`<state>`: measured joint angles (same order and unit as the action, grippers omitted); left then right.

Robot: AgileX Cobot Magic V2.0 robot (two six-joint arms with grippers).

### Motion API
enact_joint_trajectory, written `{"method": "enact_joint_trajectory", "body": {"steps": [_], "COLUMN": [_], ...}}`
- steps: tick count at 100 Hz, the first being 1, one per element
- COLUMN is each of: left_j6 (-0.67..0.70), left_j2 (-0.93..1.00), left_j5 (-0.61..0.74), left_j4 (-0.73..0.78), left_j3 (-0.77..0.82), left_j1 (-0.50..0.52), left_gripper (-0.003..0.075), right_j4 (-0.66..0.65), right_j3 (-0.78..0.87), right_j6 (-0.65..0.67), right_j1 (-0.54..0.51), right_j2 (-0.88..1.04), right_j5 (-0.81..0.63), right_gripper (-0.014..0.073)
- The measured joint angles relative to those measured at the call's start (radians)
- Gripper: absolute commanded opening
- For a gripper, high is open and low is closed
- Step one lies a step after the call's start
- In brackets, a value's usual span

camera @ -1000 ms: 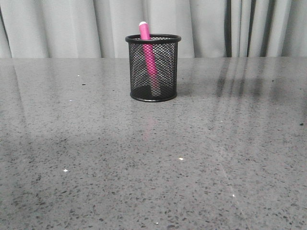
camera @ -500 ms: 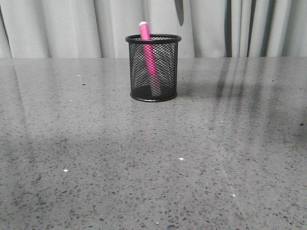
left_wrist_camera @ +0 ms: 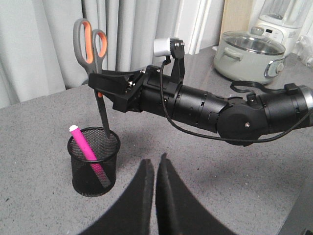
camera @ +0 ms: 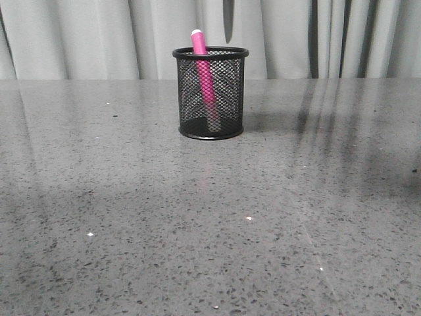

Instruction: Put pen and scissors into bin

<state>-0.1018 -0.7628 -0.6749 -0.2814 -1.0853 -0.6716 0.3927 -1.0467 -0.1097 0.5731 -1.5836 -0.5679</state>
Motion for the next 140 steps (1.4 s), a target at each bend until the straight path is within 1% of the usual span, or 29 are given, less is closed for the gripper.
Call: {"method": "enact_joint_trajectory", "body": {"steps": [18,47,54,69,77,117,131,136,140], "left_j6": [0.0,0.0,0.0,0.0,0.0,0.0,0.0,0.0,0.0], "left_j2": [0.0,0.0,0.0,0.0,0.0,0.0,0.0,0.0,0.0], "left_j5": [0.015,0.03,0.032,0.032,0.032,0.032,0.032,0.034,0.037], "left_j4": [0.0,0.0,0.0,0.0,0.0,0.0,0.0,0.006,0.017], "left_j3": [0.038,0.04,0.04,0.04,0.04,0.04,0.04,0.04,0.04], "left_j1": [0.0,0.0,0.0,0.0,0.0,0.0,0.0,0.0,0.0], "left_gripper": [-0.0021,-0.0021,-0.0021,-0.0021,-0.0021,-0.0021,-0.0021,-0.0022,-0.0022], "right_j4": [-0.006,-0.006,-0.006,-0.014,-0.026,-0.046,-0.046,-0.046,-0.046], "right_j3": [0.0,0.0,0.0,0.0,0.0,0.0,0.0,0.0,0.0], "right_j6": [0.002,0.003,0.003,0.004,0.004,0.004,-0.003,-0.005,-0.011], "right_j1": [0.008,0.01,0.01,0.018,0.024,0.028,0.028,0.028,0.028], "right_j2": [-0.018,-0.064,-0.071,-0.08,-0.08,-0.078,-0.041,-0.019,0.002], "right_j5": [-0.024,-0.058,-0.058,-0.058,-0.061,-0.104,-0.11,-0.11,-0.107], "right_gripper": [0.0139,0.0148,0.0183,0.0307,0.0331,0.033,0.0328,0.0314,0.0273]}}
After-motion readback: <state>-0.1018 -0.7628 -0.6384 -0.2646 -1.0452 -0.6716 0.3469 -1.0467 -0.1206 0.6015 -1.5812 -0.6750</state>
